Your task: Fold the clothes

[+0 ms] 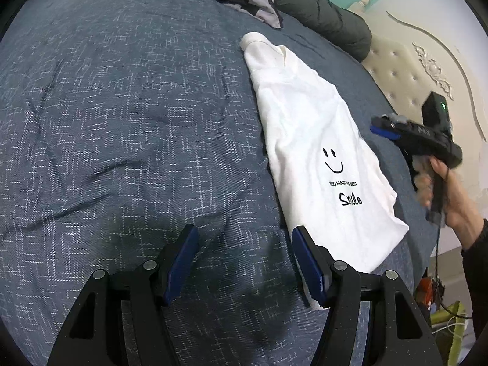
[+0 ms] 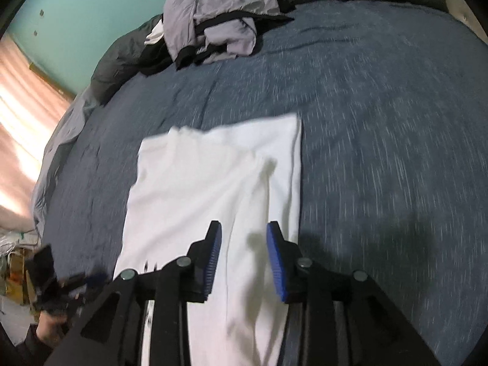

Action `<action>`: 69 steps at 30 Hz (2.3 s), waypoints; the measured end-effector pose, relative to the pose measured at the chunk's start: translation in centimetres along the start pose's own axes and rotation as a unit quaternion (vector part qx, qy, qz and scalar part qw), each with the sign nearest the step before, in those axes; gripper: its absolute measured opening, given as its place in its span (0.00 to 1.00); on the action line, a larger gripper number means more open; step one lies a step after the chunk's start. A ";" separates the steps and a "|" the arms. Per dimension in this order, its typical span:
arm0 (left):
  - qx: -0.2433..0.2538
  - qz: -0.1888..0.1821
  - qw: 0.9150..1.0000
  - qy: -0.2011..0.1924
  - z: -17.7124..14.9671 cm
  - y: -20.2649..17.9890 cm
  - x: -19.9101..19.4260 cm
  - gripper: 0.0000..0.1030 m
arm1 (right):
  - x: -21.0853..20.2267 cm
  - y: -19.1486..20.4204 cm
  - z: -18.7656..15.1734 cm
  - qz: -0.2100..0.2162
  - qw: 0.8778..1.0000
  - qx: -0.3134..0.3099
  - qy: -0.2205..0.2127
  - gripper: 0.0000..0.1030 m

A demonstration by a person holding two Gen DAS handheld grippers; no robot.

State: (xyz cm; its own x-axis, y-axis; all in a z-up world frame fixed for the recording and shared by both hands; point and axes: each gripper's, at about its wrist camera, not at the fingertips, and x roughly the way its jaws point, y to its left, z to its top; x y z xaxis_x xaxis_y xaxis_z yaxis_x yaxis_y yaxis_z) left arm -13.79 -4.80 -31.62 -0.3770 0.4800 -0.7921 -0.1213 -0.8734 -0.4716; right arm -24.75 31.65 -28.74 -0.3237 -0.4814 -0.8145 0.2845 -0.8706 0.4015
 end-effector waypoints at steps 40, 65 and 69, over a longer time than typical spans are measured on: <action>0.009 -0.007 1.000 0.003 0.3 -0.7 0.4 0.66 | -2.1 -0.4 -8.4 0.027 0.998 0.013 0.064 0.24; 0.009 -0.009 1.000 0.005 0.5 -0.2 0.4 0.66 | -4.3 -2.2 -7.7 -0.061 0.998 0.024 0.023 0.07; 0.007 -0.013 1.000 0.005 0.5 -0.3 0.7 0.66 | -4.8 -0.4 -6.1 -0.053 0.999 -0.001 0.006 0.17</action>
State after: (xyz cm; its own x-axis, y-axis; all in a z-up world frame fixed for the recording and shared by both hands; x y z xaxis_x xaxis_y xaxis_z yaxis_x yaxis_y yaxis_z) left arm -14.42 -4.26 -31.82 -0.3648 0.5030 -0.7835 -0.1438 -0.8619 -0.4863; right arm -17.85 34.94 -27.52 -0.3408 -0.3858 -0.8574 0.2506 -0.9162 0.3127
